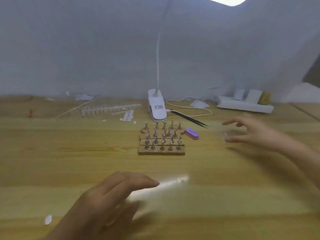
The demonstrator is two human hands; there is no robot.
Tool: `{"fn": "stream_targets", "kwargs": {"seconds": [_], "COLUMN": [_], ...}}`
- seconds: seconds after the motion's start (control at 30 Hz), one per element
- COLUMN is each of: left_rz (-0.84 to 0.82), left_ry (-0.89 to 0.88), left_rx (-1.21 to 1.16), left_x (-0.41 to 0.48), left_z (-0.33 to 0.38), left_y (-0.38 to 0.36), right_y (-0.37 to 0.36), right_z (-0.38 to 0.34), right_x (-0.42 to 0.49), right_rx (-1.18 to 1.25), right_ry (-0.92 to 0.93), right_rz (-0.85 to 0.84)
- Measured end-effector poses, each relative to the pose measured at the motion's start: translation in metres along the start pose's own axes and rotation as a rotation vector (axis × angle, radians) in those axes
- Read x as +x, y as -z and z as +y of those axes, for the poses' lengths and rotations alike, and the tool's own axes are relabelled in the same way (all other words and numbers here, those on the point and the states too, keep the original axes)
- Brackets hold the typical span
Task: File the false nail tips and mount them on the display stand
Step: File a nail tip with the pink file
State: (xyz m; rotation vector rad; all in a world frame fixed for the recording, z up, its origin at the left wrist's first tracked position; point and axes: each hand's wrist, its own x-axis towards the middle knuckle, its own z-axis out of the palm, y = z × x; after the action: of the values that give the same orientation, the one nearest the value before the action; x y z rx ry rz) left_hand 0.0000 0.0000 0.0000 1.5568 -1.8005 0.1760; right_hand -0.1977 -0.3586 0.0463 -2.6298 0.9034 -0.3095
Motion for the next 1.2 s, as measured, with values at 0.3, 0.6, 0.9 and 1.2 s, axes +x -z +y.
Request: {"fn": "stream_targets", "kwargs": {"seconds": [0.3, 0.6, 0.9, 1.2], "left_rz": [-0.299, -0.102, -0.14, -0.325], "left_ry": [0.48, 0.404, 0.29, 0.114], "left_rx": [-0.085, -0.072, -0.112, -0.059], "left_x": [0.054, 0.078, 0.068, 0.066], "left_z": [-0.055, -0.08, -0.083, -0.08], "left_y": [0.015, -0.012, 0.001, 0.018], "right_y": [-0.008, 0.001, 0.001, 0.01], "right_z": [0.02, 0.035, 0.045, 0.045], "right_x": [0.001, 0.006, 0.006, 0.007], "right_rx": [0.147, 0.17, 0.154, 0.196], "right_ry": [0.022, 0.025, 0.008, 0.03], "right_rz": [0.015, -0.05, -0.031, 0.012]}}
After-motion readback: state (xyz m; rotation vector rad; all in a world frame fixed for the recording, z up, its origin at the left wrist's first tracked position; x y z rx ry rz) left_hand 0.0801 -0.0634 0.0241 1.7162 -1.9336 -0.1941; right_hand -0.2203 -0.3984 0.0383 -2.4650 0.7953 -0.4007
